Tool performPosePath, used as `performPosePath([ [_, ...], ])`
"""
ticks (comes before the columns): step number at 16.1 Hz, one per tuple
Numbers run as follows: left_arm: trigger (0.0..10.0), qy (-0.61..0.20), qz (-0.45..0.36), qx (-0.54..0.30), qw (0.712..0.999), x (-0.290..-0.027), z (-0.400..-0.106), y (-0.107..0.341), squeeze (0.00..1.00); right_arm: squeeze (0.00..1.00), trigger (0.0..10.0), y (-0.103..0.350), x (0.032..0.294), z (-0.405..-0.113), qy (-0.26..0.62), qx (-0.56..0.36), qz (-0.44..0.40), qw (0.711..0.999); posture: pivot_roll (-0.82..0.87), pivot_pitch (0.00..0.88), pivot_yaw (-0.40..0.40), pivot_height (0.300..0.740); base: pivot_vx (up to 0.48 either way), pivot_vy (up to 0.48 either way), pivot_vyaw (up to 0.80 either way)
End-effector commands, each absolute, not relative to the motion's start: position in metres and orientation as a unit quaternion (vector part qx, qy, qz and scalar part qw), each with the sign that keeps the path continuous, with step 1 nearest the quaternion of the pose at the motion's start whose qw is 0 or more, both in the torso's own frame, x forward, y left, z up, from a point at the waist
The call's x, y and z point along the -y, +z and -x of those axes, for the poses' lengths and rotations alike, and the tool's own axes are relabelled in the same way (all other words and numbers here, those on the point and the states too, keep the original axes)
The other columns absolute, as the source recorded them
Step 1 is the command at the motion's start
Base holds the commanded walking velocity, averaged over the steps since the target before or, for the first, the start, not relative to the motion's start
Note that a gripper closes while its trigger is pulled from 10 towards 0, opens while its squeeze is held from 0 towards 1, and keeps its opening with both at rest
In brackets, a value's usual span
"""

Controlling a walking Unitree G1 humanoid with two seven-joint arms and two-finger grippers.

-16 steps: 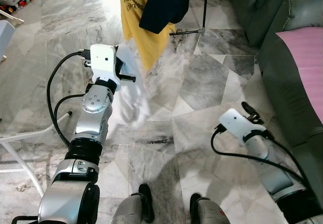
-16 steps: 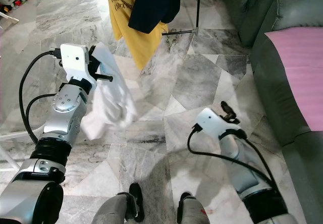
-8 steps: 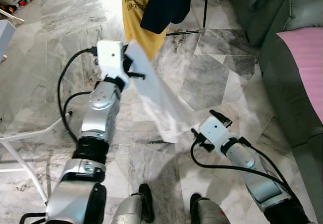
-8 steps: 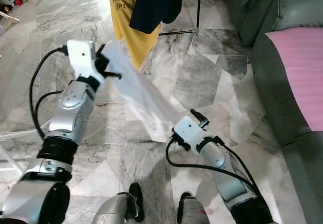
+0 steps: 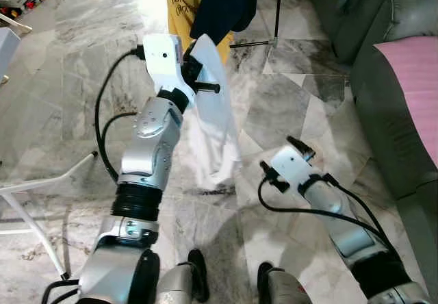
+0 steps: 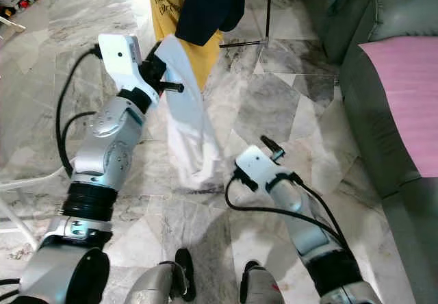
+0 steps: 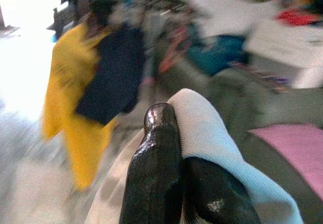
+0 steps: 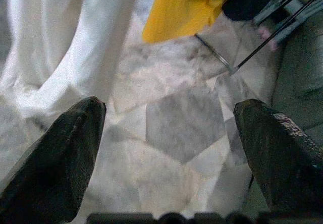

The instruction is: Hang hanger

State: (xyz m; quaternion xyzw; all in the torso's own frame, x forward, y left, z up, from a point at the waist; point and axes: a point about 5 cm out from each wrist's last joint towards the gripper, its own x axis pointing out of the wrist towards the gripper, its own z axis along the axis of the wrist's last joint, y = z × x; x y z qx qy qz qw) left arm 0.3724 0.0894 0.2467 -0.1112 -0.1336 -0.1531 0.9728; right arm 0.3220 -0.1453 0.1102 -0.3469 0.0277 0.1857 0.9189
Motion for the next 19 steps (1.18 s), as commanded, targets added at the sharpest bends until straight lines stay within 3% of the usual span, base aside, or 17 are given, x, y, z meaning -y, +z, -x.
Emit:
performPosePath([
  [1, 10.0, -0.098, 0.12, 0.106, 0.982, -0.099, -0.376, 0.242, 0.0, 0.0, 10.0, 0.109, 0.146, -0.322, 0.177, -0.02, 0.341, 0.923, -0.14, 0.265, 0.108, 0.74, 0.0, 0.0, 0.0],
  [3, 10.0, -0.023, 0.125, 0.036, 0.991, -0.103, -0.381, 0.226, 0.0, 0.0, 10.0, 0.111, 0.147, -0.322, 0.165, -0.009, 0.339, 0.926, -0.14, 0.264, 0.105, 0.74, 0.0, 0.0, 0.0],
  [6, 10.0, -0.087, 0.137, 0.043, 0.986, -0.082, -0.377, 0.236, 0.0, 0.0, 10.0, 0.105, 0.144, -0.321, 0.182, -0.02, 0.321, 0.929, -0.15, 0.265, 0.104, 0.74, 0.0, 0.0, 0.0],
  [11, 10.0, -0.119, 0.211, 0.064, 0.968, -0.064, -0.373, 0.28, 0.0, 0.0, 10.0, 0.083, 0.141, -0.322, 0.207, -0.075, 0.254, 0.942, -0.14, 0.258, 0.103, 0.74, 0.0, 0.0, 0.0],
  [15, 10.0, -0.206, 0.3, 0.072, 0.929, -0.059, -0.361, 0.319, 0.0, 0.0, 10.0, 0.069, 0.161, -0.329, 0.155, -0.101, 0.281, 0.942, -0.12, 0.256, 0.098, 0.74, 0.0, 0.0, 0.0],
  [19, 10.0, -0.321, 0.329, 0.069, 0.885, -0.048, -0.342, 0.339, 0.0, 0.0, 10.0, 0.071, 0.182, -0.336, 0.095, -0.097, 0.316, 0.939, -0.11, 0.253, 0.097, 0.74, 0.0, 0.0, 0.0],
])
